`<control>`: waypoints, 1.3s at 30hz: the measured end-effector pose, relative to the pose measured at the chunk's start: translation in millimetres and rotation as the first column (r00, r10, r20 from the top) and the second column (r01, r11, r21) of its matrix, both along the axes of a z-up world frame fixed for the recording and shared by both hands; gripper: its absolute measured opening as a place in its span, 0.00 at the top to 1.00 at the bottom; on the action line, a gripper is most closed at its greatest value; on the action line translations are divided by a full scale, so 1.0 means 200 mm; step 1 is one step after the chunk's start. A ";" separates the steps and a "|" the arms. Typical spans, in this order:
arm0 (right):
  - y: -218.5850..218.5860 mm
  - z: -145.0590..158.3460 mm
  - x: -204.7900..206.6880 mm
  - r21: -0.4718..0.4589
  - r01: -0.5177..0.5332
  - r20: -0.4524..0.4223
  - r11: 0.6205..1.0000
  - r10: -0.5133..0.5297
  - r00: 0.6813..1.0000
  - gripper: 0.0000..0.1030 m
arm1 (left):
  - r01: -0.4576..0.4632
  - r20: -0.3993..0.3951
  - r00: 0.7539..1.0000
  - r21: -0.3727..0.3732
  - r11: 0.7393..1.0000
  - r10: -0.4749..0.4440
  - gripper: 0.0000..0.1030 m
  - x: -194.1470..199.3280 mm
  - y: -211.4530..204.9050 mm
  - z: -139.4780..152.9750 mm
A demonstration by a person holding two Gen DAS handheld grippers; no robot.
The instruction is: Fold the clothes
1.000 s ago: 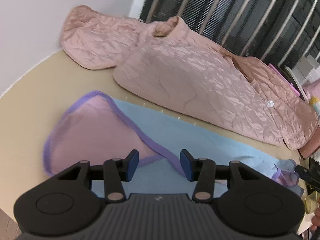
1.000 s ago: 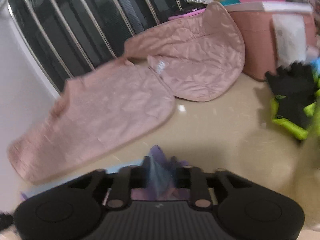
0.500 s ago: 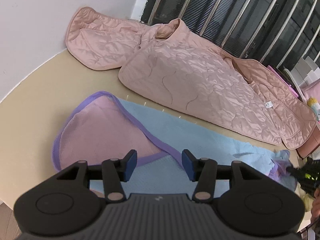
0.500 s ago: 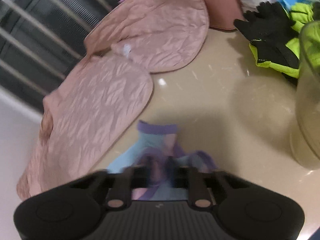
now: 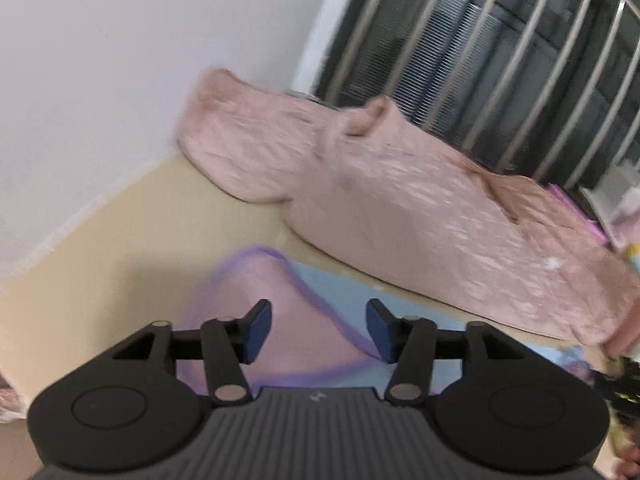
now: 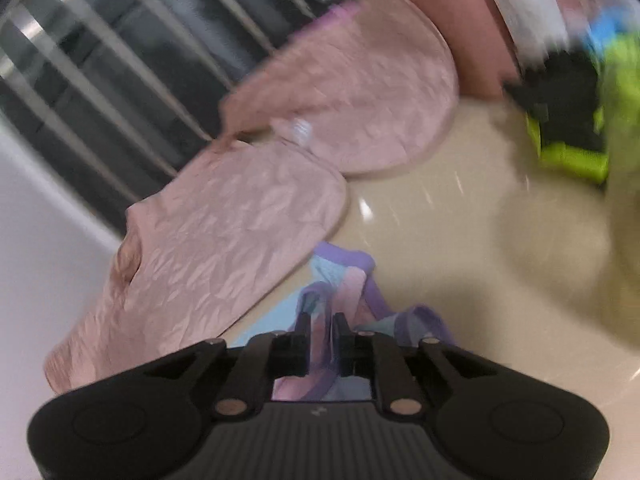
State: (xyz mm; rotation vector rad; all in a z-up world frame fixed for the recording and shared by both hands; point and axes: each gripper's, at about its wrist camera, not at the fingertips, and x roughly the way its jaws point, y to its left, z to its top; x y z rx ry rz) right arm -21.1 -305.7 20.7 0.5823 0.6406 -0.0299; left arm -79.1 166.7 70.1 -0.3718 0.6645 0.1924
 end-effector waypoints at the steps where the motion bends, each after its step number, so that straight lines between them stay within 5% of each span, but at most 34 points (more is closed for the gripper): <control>1: 0.03 0.04 -0.04 -0.066 -0.008 0.018 0.998 0.010 1.000 0.75 | -0.028 -0.012 1.000 0.023 0.999 0.028 0.46 -0.01 0.03 0.01; 6: 0.26 0.16 -0.13 -0.283 -0.156 0.099 0.946 0.190 0.977 0.72 | -0.147 -0.086 0.984 0.089 0.985 0.155 0.44 -0.06 0.09 -0.06; 10: 0.53 0.14 -0.15 -0.327 -0.382 0.092 0.864 0.431 0.897 0.72 | -0.191 -0.119 0.972 0.106 0.976 0.203 0.42 -0.08 0.07 -0.11; 13: 0.68 0.12 -0.17 -0.364 -0.462 0.080 0.809 0.521 0.850 0.72 | -0.178 -0.131 0.973 0.105 0.978 0.191 0.46 -0.08 0.05 -0.12; 20: 0.71 0.12 -0.21 -0.423 -0.470 0.067 0.775 0.544 0.836 0.72 | -0.162 -0.134 0.978 0.013 0.987 0.162 0.96 -0.08 0.05 -0.20; 25: 0.73 0.09 -0.14 -0.425 -0.486 0.047 0.764 0.555 0.830 0.72 | -0.190 -0.066 0.981 -0.124 0.974 0.182 0.98 -0.10 0.08 -0.21; 31: 0.92 0.03 -0.08 -0.381 -0.585 0.033 0.716 0.642 0.766 0.72 | -0.142 0.033 0.989 -0.067 0.988 0.144 0.98 -0.13 0.02 -0.10; 36: 1.09 0.02 -0.09 -0.419 -0.634 0.023 0.650 0.705 0.709 0.72 | -0.147 0.038 0.988 -0.041 0.988 0.148 0.97 -0.13 0.02 -0.08; 39: 1.05 0.04 -0.15 -0.477 -0.581 0.028 0.659 0.673 0.739 0.74 | -0.170 0.019 0.985 -0.021 0.985 0.171 0.97 -0.11 0.02 -0.08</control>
